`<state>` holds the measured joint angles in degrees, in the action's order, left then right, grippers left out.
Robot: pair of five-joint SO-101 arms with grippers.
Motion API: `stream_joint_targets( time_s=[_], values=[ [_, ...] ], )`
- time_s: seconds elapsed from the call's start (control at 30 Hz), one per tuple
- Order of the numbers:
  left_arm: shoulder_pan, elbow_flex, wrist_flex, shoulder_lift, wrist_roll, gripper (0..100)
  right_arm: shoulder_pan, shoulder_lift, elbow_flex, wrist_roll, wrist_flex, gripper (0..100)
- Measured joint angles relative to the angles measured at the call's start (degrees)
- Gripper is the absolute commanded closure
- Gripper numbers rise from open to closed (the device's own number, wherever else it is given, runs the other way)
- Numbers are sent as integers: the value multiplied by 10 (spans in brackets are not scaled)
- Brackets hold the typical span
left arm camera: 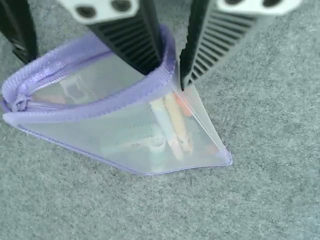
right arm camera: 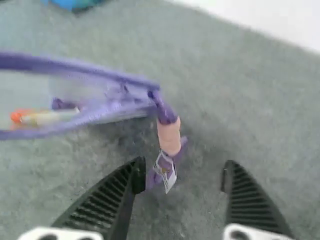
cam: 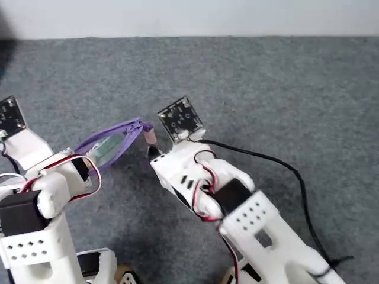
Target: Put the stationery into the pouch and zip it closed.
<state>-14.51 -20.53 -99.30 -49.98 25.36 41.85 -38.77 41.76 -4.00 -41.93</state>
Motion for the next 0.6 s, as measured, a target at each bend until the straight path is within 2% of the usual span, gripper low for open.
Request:
stream_joint_targets(
  time_s=[0.37, 0.6],
  values=[
    [0, 0, 0, 0, 0, 988, -6, 177, 0, 40, 182, 723],
    [0, 0, 0, 0, 0, 988, -11, 182, 1, 66, 233, 914]
  ],
)
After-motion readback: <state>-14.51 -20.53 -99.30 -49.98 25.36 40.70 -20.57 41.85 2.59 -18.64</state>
